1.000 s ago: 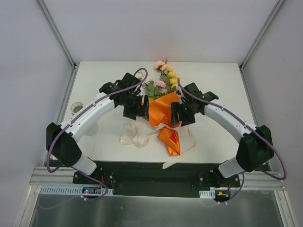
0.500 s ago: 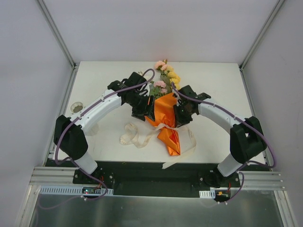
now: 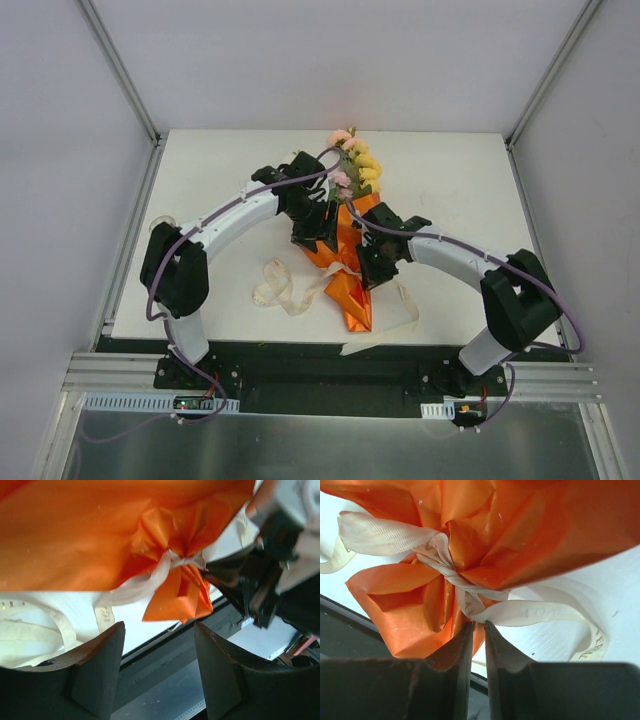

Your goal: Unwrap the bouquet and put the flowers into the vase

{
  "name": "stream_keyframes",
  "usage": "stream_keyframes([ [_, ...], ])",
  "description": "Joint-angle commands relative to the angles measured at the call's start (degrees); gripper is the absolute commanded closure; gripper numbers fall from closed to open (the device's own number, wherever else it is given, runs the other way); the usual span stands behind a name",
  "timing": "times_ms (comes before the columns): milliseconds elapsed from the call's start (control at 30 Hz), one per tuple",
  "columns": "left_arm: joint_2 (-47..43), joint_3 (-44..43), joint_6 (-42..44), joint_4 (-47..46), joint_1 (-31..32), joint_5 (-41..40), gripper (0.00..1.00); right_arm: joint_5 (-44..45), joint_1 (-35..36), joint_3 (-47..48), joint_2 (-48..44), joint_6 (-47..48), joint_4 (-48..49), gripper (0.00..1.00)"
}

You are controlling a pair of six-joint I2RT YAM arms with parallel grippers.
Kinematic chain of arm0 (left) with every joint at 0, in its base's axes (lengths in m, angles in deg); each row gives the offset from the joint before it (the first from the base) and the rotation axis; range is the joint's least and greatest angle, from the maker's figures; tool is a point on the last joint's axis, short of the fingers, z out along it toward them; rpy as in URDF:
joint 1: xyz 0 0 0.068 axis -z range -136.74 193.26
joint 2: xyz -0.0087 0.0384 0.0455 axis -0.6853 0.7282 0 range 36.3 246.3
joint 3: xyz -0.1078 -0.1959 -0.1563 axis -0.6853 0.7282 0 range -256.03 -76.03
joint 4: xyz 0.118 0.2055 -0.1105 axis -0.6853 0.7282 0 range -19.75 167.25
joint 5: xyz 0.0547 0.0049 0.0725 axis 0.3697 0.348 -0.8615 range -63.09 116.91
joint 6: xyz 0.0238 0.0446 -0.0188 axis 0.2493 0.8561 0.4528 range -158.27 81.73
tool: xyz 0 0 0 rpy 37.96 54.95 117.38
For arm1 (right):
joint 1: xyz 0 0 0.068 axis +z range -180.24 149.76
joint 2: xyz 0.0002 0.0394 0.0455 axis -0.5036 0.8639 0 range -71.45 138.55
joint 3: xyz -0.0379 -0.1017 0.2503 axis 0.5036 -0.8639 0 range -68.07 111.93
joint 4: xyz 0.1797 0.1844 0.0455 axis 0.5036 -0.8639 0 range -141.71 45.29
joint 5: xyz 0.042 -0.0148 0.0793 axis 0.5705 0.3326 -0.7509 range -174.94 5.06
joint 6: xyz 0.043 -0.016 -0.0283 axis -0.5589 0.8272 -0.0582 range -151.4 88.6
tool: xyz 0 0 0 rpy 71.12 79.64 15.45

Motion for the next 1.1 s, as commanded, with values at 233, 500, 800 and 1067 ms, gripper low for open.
stream_keyframes([
  [233,4.95,-1.82,-0.39,-1.42,-0.26,-0.19,0.47,-0.67,0.87,1.2,-9.57,-2.92,0.65,0.79],
  [500,3.36,2.31,-1.1,-2.04,-0.17,0.51,0.55,0.48,-1.85,4.72,-4.41,-0.28,1.87,0.79],
  [800,4.42,4.77,-2.32,-3.0,-0.17,4.02,0.59,-0.49,-1.24,4.37,0.78,0.34,6.01,0.94],
  [1067,1.26,4.69,-3.73,-3.18,1.67,5.79,0.63,-0.4,1.04,0.59,-3.61,-0.36,7.15,0.94],
])
